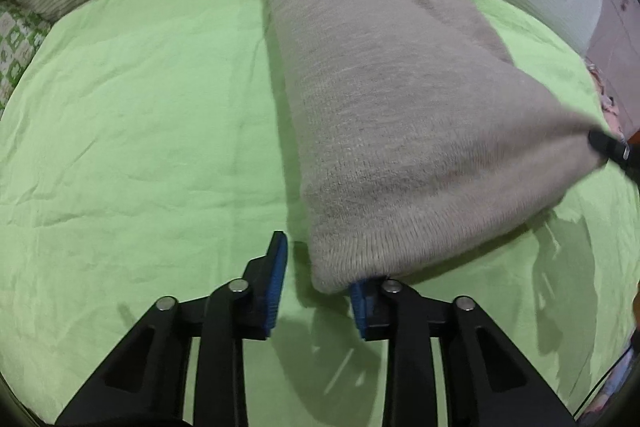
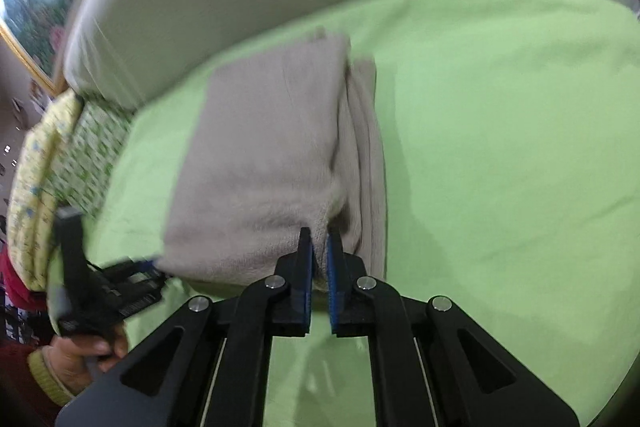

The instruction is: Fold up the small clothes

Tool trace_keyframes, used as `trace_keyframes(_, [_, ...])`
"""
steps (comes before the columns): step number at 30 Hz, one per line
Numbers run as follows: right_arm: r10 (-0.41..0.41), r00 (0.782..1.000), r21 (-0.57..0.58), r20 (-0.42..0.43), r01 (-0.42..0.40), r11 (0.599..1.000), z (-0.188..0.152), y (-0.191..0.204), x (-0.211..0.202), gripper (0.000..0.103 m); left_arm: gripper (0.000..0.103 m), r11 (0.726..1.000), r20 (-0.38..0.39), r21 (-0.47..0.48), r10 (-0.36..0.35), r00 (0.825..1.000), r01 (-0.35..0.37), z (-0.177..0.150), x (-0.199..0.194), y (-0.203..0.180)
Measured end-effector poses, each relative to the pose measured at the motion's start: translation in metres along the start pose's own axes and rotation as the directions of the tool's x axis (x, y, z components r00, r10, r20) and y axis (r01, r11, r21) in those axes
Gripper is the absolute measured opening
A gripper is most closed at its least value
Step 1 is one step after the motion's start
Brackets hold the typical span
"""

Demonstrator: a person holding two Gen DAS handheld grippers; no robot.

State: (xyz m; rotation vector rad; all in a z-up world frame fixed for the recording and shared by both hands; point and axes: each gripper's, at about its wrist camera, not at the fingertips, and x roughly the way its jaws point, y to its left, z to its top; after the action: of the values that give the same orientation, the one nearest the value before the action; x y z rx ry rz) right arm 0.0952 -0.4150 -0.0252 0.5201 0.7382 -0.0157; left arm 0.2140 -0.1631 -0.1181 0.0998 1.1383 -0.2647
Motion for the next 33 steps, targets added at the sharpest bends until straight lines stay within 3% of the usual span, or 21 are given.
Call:
trace_keyframes(10, [-0.114,0.986,-0.02,-0.119,0.112,0.993,-0.032,-0.015,0.039,0.006,0.024,0.999,-0.012,0.013,-0.044,0.999,0.044,-0.009,0.018,0.003])
trace_keyframes(16, [-0.123,0.984,-0.017,-0.13,0.122,0.992,-0.025,-0.011,0.036,0.008,0.036,0.997,-0.048,-0.018,-0.073,0.996,0.072,-0.002,0.016,0.014])
trace_keyframes(18, [-0.103,0.988,0.003,-0.119,0.104,0.995,-0.021,-0.009,0.029,0.013,0.039,0.994,-0.056,-0.032,-0.103,0.993,0.101,-0.004,0.008,0.021])
trace_keyframes(22, [-0.087,0.994,0.053,-0.062,0.09,0.995,-0.012,-0.012,0.008,0.024,0.056,0.986,-0.027,-0.049,-0.162,0.986,0.161,-0.007,-0.015,0.03])
trace_keyframes(24, [-0.072,0.997,0.085,-0.021,0.073,0.994,-0.005,-0.013,-0.001,0.046,0.058,0.981,-0.008,-0.067,-0.186,0.983,0.185,-0.006,-0.025,0.036])
trace_keyframes(26, [-0.062,0.998,0.1,0.015,0.06,0.993,-0.001,-0.012,-0.005,0.054,0.062,0.974,0.008,-0.108,-0.198,0.98,0.198,-0.006,-0.035,0.041])
trace_keyframes(33, [-0.04,0.999,0.123,0.015,0.038,0.992,0.023,-0.002,0.027,0.056,0.063,0.956,0.023,-0.206,-0.211,0.977,0.211,0.021,-0.03,0.044])
